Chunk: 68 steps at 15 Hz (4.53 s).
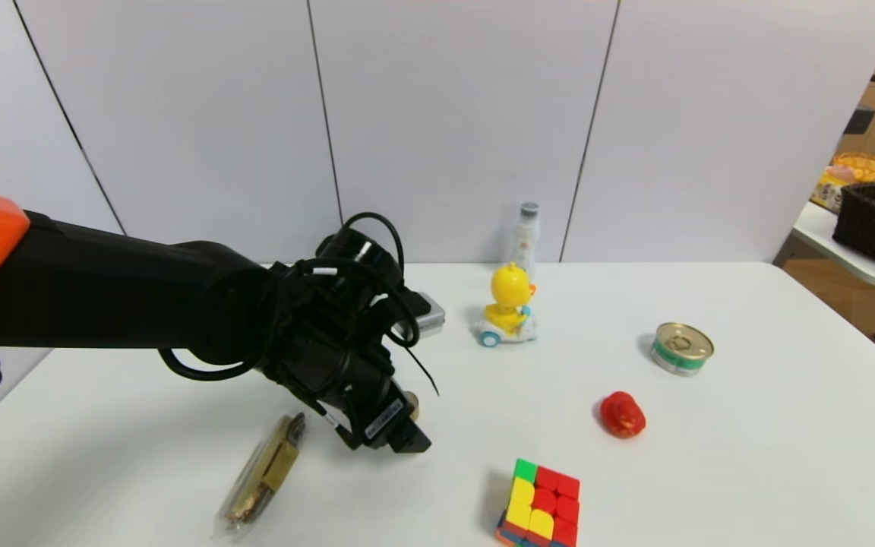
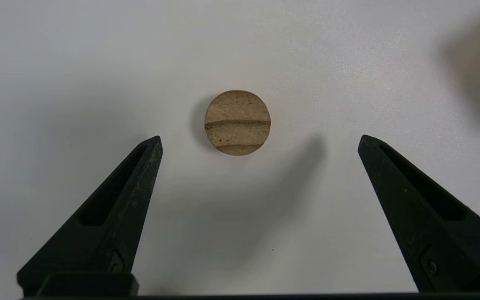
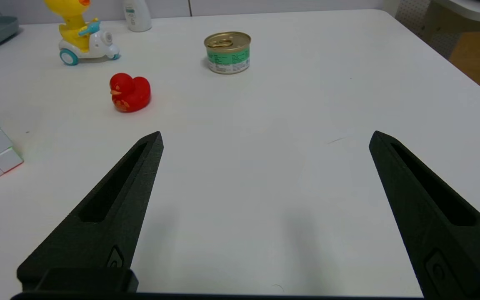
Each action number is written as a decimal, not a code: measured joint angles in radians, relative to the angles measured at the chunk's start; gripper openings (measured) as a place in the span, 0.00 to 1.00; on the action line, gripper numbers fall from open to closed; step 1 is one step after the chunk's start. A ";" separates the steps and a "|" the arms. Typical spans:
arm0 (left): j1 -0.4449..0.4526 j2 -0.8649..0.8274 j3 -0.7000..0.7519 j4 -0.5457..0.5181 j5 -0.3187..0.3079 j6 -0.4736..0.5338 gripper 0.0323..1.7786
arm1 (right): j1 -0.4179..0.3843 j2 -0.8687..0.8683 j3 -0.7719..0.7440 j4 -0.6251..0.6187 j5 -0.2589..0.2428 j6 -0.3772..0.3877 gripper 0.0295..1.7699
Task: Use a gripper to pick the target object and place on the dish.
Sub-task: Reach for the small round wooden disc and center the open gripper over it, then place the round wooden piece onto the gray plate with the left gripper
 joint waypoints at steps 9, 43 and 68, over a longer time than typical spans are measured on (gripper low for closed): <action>-0.003 0.038 -0.009 -0.004 0.028 0.000 0.95 | 0.000 0.000 0.000 0.000 0.000 0.000 0.97; 0.007 0.069 -0.049 -0.019 0.027 -0.017 0.28 | 0.000 0.000 0.000 0.000 0.000 0.000 0.97; 0.363 0.211 -0.393 -0.261 0.023 -0.129 0.28 | 0.000 0.000 0.000 -0.001 0.000 0.000 0.97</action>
